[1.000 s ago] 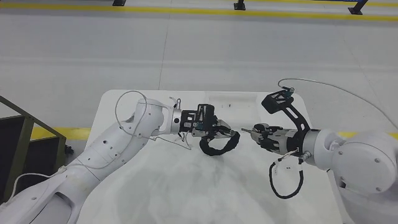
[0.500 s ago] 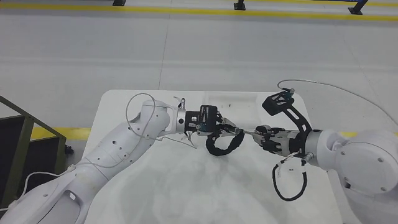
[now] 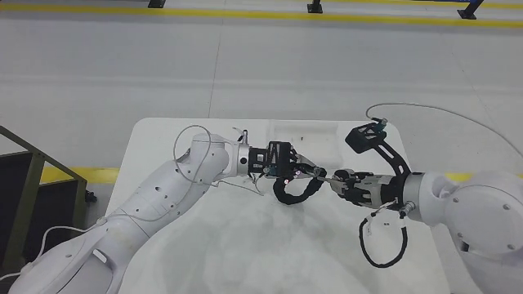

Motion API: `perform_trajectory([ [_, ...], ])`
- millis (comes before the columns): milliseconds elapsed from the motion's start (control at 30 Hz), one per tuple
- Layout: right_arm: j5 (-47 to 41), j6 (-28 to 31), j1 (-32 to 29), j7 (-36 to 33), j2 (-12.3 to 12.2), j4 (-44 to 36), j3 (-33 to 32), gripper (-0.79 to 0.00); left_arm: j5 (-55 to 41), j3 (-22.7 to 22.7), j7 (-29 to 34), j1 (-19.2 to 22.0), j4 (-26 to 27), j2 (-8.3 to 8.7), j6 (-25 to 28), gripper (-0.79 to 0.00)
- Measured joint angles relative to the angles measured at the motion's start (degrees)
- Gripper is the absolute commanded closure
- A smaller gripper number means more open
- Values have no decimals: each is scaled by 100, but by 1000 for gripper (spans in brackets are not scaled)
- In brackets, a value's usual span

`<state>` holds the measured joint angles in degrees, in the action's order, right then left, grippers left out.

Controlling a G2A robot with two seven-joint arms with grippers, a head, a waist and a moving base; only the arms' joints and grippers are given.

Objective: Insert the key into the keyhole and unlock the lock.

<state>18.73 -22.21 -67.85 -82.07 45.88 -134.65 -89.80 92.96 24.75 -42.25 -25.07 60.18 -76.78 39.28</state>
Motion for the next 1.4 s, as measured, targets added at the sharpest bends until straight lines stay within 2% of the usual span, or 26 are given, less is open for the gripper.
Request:
perform_trajectory([
  [700,-832,-714,-79,715,-741,0,109,0,164,224,74,-141,6,-133,68,0],
  [1400,-1419,-1344,95,1344,-1347,0,398,0,351,361,-12,-220,-64,-245,194,0],
])
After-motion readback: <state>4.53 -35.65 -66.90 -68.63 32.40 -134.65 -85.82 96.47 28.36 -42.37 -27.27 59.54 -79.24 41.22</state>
